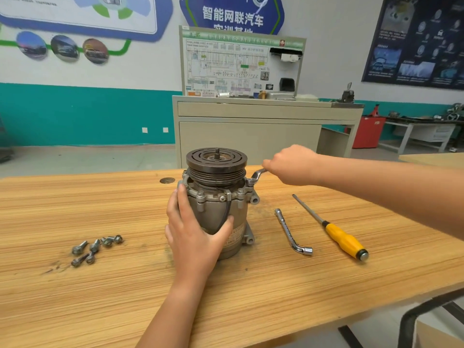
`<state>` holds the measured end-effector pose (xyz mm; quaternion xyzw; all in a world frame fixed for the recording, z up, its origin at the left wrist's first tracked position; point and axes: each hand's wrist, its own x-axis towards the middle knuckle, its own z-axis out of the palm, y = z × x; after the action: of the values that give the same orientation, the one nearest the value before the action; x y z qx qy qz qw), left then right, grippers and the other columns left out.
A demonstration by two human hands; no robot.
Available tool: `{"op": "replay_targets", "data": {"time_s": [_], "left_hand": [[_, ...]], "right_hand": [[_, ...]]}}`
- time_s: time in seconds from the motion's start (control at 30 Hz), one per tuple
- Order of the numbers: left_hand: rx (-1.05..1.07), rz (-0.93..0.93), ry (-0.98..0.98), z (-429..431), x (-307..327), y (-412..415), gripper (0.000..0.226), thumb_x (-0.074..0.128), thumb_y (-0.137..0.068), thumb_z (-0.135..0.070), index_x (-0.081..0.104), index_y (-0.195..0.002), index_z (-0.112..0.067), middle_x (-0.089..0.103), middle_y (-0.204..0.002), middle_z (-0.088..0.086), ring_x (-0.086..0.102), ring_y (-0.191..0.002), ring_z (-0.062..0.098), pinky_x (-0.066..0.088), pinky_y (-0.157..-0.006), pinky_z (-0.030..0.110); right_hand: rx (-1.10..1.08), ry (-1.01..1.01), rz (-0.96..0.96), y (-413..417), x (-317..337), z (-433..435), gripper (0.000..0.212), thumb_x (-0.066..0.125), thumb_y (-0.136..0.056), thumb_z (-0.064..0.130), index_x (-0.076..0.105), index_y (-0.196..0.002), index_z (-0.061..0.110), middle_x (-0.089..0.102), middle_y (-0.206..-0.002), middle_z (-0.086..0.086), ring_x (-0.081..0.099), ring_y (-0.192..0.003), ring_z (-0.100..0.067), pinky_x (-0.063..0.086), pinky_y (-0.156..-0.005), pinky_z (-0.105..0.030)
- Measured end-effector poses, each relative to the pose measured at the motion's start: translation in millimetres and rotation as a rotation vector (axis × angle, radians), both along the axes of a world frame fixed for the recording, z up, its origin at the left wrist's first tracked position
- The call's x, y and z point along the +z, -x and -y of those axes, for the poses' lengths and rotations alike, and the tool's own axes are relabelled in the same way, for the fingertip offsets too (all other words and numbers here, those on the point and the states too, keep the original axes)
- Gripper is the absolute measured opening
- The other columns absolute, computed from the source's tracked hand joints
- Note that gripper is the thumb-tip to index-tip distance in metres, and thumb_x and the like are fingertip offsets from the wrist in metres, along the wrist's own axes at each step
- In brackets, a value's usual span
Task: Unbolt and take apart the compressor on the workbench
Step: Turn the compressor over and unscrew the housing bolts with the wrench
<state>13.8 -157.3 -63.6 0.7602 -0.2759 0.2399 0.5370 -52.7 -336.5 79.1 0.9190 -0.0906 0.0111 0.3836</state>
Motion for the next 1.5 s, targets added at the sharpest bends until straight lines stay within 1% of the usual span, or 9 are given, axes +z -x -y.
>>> {"op": "replay_targets", "data": {"time_s": [0.1, 0.17, 0.3, 0.43, 0.87, 1.2, 1.33, 1.4, 1.5], "left_hand": [[0.015, 0.013, -0.015, -0.8, -0.6, 0.0, 0.108, 0.079, -0.066, -0.042, 0.017, -0.150, -0.015, 0.027, -0.148, 0.010, 0.028, -0.136, 0.023, 0.028, -0.103, 0.050], [0.017, 0.022, -0.010, -1.3, 0.2, 0.0, 0.108, 0.079, -0.065, -0.042, 0.017, -0.150, -0.015, 0.028, -0.148, 0.010, 0.027, -0.135, 0.021, 0.027, -0.104, 0.050], [0.006, 0.014, -0.020, -1.4, 0.0, -1.0, 0.107, 0.076, -0.067, -0.045, 0.015, -0.150, -0.017, 0.025, -0.149, 0.008, 0.026, -0.137, 0.021, 0.025, -0.105, 0.051], [0.001, 0.003, -0.022, -1.4, -1.1, -0.4, 0.107, 0.077, -0.067, -0.043, 0.015, -0.150, -0.017, 0.024, -0.149, 0.008, 0.024, -0.137, 0.021, 0.024, -0.106, 0.051], [0.022, 0.001, -0.018, -0.7, 0.2, 0.6, 0.107, 0.078, -0.067, -0.043, 0.017, -0.150, -0.015, 0.026, -0.149, 0.009, 0.026, -0.137, 0.022, 0.026, -0.105, 0.053], [0.000, -0.009, -0.034, -2.4, 1.2, 1.2, 0.106, 0.077, -0.068, -0.045, 0.015, -0.150, -0.017, 0.024, -0.150, 0.008, 0.027, -0.137, 0.024, 0.025, -0.105, 0.055], [-0.001, -0.011, -0.031, -2.7, 3.3, 2.5, 0.107, 0.076, -0.068, -0.046, 0.014, -0.150, -0.017, 0.024, -0.151, 0.008, 0.025, -0.138, 0.023, 0.024, -0.106, 0.057], [0.003, -0.016, -0.038, -2.8, 3.3, 2.8, 0.107, 0.077, -0.068, -0.045, 0.015, -0.150, -0.017, 0.024, -0.151, 0.008, 0.025, -0.139, 0.023, 0.024, -0.107, 0.058], [0.004, -0.014, -0.036, -4.2, 3.6, 3.5, 0.107, 0.077, -0.067, -0.046, 0.015, -0.150, -0.018, 0.024, -0.151, 0.006, 0.025, -0.138, 0.022, 0.025, -0.107, 0.059]], "right_hand": [[0.201, -0.106, 0.168, -33.0, -19.3, 12.4, 0.041, 0.039, -0.092, 0.001, 0.043, -0.132, 0.009, 0.057, -0.127, -0.008, 0.052, -0.118, -0.021, 0.029, -0.106, -0.036], [0.280, -0.163, 0.242, -41.7, -26.4, 14.1, 0.041, 0.040, -0.093, 0.002, 0.044, -0.133, 0.007, 0.053, -0.133, -0.008, 0.046, -0.126, -0.019, 0.019, -0.110, -0.036], [0.268, -0.346, 0.478, -15.1, -31.5, 13.8, 0.033, 0.044, -0.096, 0.007, 0.050, -0.128, 0.003, 0.067, -0.104, -0.017, 0.062, -0.096, -0.031, 0.042, -0.088, -0.040], [0.149, -0.547, 0.748, 34.9, -31.4, 5.2, 0.028, 0.036, -0.099, 0.020, 0.047, -0.122, 0.008, 0.052, -0.062, -0.002, 0.055, -0.059, -0.031, 0.033, -0.051, -0.032], [-0.139, -0.114, 0.141, 54.9, -18.5, -63.1, 0.042, 0.040, -0.089, -0.004, 0.034, -0.130, 0.000, 0.030, -0.059, 0.001, 0.028, -0.046, -0.015, 0.021, -0.039, -0.026], [-0.115, 0.069, -0.047, 39.6, 2.7, -40.9, 0.004, 0.038, -0.093, 0.011, 0.041, -0.092, 0.012, 0.037, -0.058, 0.003, 0.035, -0.046, -0.012, 0.022, -0.041, -0.024], [-0.002, 0.038, 0.017, 1.5, 2.7, -7.7, 0.018, 0.040, -0.092, 0.003, 0.051, -0.105, 0.010, 0.054, -0.073, 0.001, 0.053, -0.069, -0.021, 0.042, -0.073, -0.029], [0.118, 0.001, 0.087, -21.5, -6.6, 1.1, 0.030, 0.041, -0.091, 0.000, 0.050, -0.118, 0.008, 0.063, -0.107, -0.006, 0.058, -0.102, -0.023, 0.031, -0.104, -0.035], [0.258, -0.020, 0.197, -39.1, -18.9, 9.5, 0.041, 0.039, -0.093, 0.000, 0.044, -0.133, 0.008, 0.050, -0.136, -0.007, 0.040, -0.129, -0.020, 0.008, -0.113, -0.033]]}}
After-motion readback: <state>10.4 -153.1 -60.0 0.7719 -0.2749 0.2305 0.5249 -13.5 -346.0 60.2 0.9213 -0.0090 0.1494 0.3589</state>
